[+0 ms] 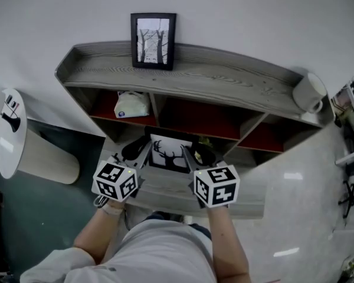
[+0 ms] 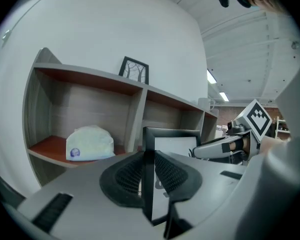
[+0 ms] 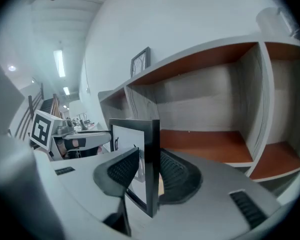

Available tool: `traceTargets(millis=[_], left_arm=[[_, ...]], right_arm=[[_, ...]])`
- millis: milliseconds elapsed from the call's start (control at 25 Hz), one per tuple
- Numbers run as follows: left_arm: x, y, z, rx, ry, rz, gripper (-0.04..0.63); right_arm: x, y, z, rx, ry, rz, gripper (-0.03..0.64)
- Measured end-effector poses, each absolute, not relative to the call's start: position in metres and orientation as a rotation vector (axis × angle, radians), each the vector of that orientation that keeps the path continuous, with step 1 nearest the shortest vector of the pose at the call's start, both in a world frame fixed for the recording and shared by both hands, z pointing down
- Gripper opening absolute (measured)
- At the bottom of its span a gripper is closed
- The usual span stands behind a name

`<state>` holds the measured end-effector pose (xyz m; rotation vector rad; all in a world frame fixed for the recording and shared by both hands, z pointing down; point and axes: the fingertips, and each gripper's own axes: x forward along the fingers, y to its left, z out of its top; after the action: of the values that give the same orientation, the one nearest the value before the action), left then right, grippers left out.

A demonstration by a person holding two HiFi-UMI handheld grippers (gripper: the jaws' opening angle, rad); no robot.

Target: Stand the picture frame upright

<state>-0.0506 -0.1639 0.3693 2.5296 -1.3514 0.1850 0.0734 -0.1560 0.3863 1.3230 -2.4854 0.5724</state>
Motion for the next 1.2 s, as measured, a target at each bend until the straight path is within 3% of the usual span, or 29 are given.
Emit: traceTargets(millis=[1200], left_arm=[[0.011,-0.215,0.158,2.903,-1.370,0.037,0.074]], right_arm=[[0.132,-0.196,0.170,1.529,-2.596,0.062,0.117]])
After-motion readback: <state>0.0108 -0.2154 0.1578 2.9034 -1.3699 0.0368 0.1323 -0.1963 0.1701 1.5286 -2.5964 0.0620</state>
